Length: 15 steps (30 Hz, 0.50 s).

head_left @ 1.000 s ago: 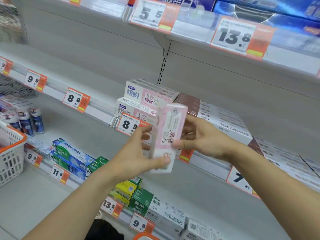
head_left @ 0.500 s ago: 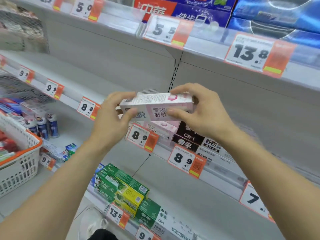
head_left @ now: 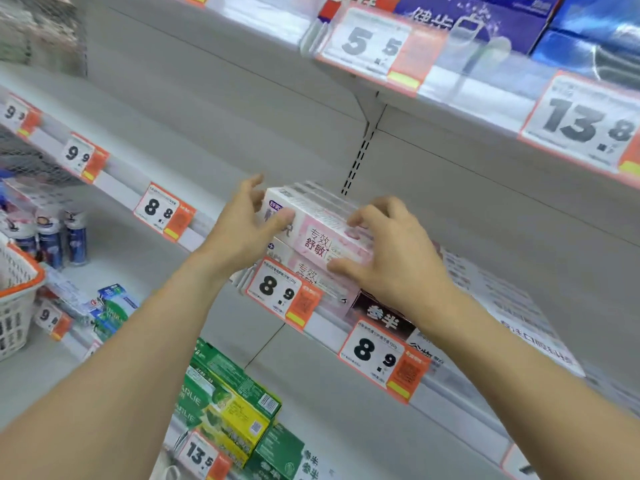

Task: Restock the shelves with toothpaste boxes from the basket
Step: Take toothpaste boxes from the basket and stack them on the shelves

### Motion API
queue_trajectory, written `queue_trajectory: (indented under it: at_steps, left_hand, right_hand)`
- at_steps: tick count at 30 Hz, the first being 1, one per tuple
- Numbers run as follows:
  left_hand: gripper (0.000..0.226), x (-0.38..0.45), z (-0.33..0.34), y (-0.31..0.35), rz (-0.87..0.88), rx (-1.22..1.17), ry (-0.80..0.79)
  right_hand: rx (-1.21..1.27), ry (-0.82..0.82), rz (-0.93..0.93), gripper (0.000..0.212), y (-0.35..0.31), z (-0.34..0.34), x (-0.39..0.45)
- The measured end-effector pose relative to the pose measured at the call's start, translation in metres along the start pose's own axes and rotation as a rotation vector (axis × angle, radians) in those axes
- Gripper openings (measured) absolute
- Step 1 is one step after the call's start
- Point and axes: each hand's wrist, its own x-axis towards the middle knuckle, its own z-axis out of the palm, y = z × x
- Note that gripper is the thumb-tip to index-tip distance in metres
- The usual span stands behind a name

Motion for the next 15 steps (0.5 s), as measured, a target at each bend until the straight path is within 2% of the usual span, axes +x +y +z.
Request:
queue_trajectory:
  at_steps: [1,3,5,7,15]
  left_hand:
    - [0.066,0.000,-0.003,-0.005,-0.008,0.026,-0.048]
    - [0.043,-0.001,-0.006,-0.009,-0.010,0.140,-0.119]
    - [0.030,-0.003,-0.006,-0.010,0.002,0.201,-0.141]
    - [0.029,-0.003,-0.007,-0.008,0.031,0.237,-0.134]
    - [0.035,0.002,-0.016,0.000,0.036,0.262,-0.152]
  right_hand:
    - [-0.008,-0.026,-0.005,0.072,0.000,-0.003,0.001]
    - [-0.061,-0.112,-0.003,0.087,0.001,-0.007,0.004]
    - [-0.150,-0.186,-0.021,0.085,0.002,-0.007,0.007]
    - [-0.218,-0.220,-0.053,0.084,0.004,-0.006,0.008]
    - [-0.290,-0.281,-0.142,0.103,0.006,-0.006,0.008]
